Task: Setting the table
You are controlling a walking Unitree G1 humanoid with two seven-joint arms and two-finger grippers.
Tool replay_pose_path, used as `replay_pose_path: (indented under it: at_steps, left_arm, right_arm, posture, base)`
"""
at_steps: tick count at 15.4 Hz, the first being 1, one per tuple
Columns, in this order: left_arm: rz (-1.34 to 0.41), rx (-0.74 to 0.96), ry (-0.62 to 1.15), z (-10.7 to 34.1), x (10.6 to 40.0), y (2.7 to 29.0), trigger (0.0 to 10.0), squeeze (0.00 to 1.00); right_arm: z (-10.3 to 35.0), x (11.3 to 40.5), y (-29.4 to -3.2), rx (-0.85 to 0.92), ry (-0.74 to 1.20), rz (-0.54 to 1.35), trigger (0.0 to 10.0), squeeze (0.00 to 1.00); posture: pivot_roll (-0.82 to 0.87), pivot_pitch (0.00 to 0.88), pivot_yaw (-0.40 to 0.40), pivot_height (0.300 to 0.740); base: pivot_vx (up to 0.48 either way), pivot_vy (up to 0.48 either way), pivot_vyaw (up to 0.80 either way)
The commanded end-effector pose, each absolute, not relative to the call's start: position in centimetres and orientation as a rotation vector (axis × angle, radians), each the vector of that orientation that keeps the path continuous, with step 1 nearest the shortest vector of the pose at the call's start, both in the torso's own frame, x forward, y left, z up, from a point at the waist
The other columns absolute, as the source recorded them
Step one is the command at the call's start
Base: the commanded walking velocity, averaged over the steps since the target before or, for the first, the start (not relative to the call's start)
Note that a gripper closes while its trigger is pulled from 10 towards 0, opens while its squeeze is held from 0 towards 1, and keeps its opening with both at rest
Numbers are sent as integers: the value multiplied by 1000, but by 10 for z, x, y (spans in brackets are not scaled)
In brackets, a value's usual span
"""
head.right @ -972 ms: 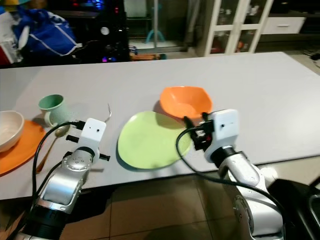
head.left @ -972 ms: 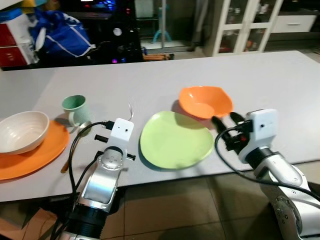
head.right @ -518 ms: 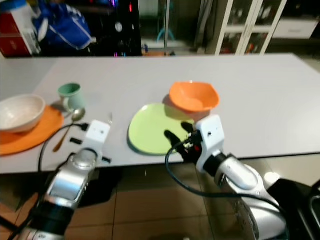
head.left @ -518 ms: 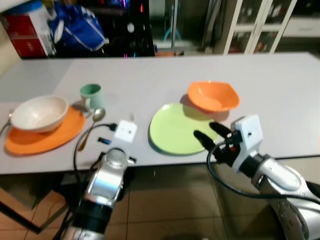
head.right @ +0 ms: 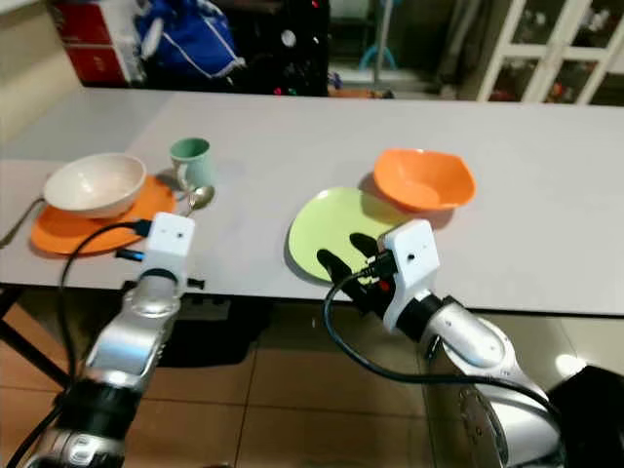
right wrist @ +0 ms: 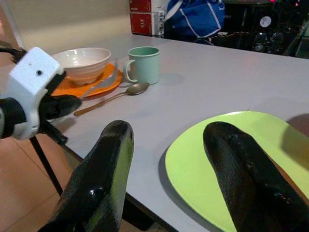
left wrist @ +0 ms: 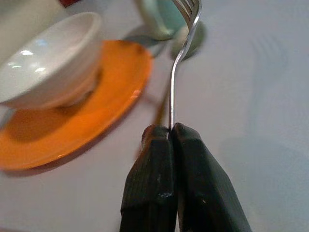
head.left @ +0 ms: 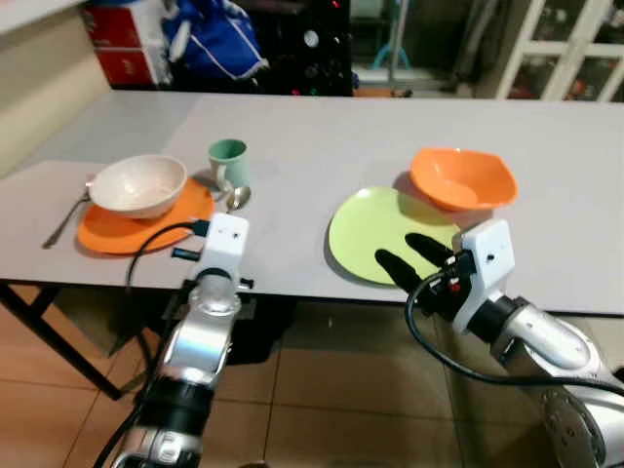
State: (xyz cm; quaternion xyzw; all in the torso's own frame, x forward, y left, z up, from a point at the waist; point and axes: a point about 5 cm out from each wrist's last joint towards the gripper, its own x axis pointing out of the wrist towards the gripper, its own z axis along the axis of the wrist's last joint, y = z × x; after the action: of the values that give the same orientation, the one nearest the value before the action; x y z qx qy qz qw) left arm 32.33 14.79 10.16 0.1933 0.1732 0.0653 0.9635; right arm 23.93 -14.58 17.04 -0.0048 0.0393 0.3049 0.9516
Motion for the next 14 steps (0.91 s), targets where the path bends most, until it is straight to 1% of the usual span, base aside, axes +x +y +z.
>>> replay_pose_path:
  at_steps: [1,4,5,6,12,14]
  left_arm:
    - [90,368,273,115,333,140,10000,0]
    - [10,386,226,117,339,126,10000,0]
    - [-35,421,226,114,344,117,10000,0]
    - [-61,459,235,111,348,111,10000,0]
    - [-65,516,301,107,365,103,10000,0]
    - [-71,504,315,108,369,96,10000,0]
  right_arm:
    - [173,241,-145,-14,66,625,10000,0]
    - [172,248,-148,-24,58,525,10000,0]
    - [169,252,-149,-18,61,478,10000,0]
    - [167,253,-147,-14,64,470,10000,0]
    - [170,253,-143,-29,62,503,10000,0]
    - [171,251,-140,-41,68,553,10000,0]
  posture:
    - [-91,0,36,740]
    - [-97,0,44,740]
    - [-98,0,50,740]
    - [-100,0,54,740]
    - [-113,0,67,740]
    - [-124,0,79,740]
  base:
    - [0,0,0]
    - [0,0,0]
    - [0,0,0]
    - [0,0,0]
    - [0,0,0]
    - [0,0,0]
